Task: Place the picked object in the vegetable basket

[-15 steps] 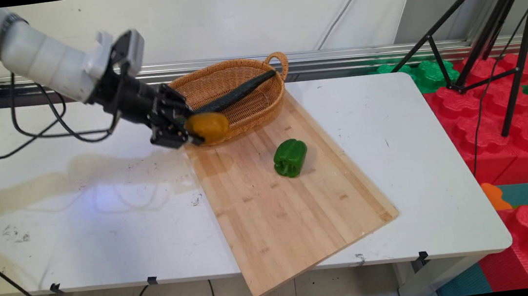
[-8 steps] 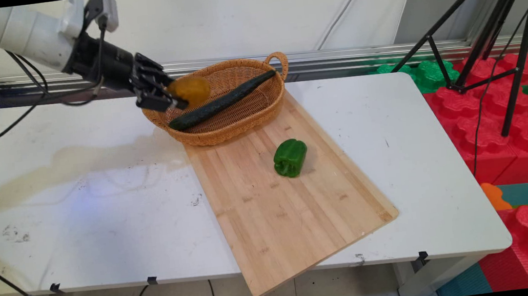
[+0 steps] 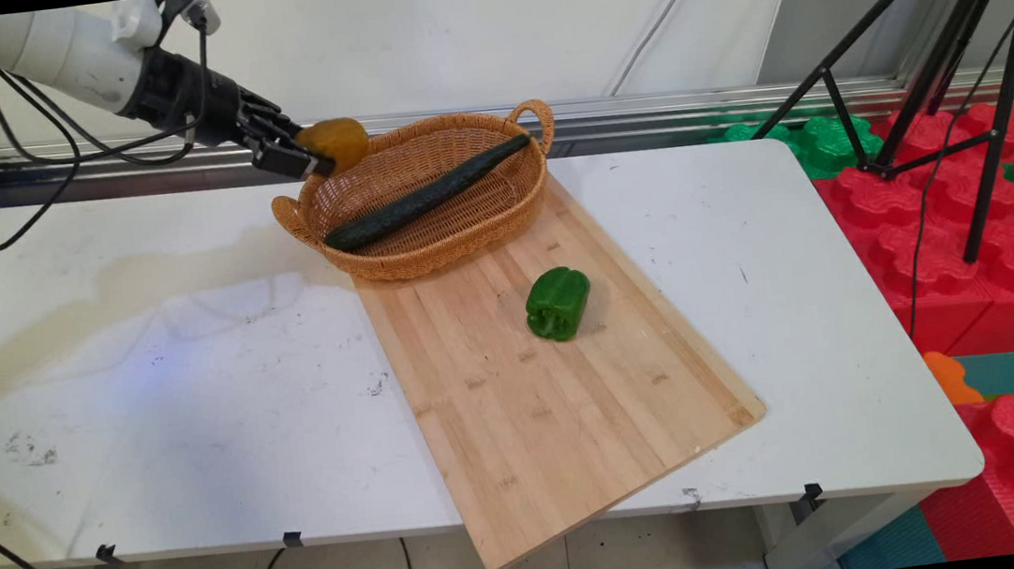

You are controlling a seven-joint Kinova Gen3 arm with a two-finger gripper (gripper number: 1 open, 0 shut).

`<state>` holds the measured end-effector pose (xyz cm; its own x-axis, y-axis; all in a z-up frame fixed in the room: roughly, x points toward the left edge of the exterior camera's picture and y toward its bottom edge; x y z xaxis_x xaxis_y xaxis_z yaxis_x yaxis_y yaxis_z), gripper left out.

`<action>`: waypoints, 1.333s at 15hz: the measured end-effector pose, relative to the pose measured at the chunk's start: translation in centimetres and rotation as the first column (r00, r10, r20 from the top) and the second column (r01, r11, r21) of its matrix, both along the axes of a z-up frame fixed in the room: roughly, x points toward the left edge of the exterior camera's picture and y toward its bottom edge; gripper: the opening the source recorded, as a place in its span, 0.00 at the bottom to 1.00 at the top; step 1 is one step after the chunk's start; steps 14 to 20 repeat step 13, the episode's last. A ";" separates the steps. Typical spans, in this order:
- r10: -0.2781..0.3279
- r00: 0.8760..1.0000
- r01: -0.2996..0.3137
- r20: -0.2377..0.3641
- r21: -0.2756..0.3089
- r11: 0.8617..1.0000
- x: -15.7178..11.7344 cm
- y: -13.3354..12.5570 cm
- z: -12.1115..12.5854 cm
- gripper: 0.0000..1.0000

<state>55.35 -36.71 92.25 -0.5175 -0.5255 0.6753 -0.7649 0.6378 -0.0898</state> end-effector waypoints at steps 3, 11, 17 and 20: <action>0.024 1.000 -0.024 0.017 0.027 0.999 0.9 -1.7 -1.8 0.00; 0.075 0.997 -0.076 0.012 0.090 0.993 1.0 -6.2 -7.0 1.00; 0.078 0.997 -0.078 0.005 0.095 0.992 0.9 -6.9 -7.8 1.00; 0.078 0.997 -0.078 0.005 0.095 0.992 0.9 -6.9 -7.8 1.00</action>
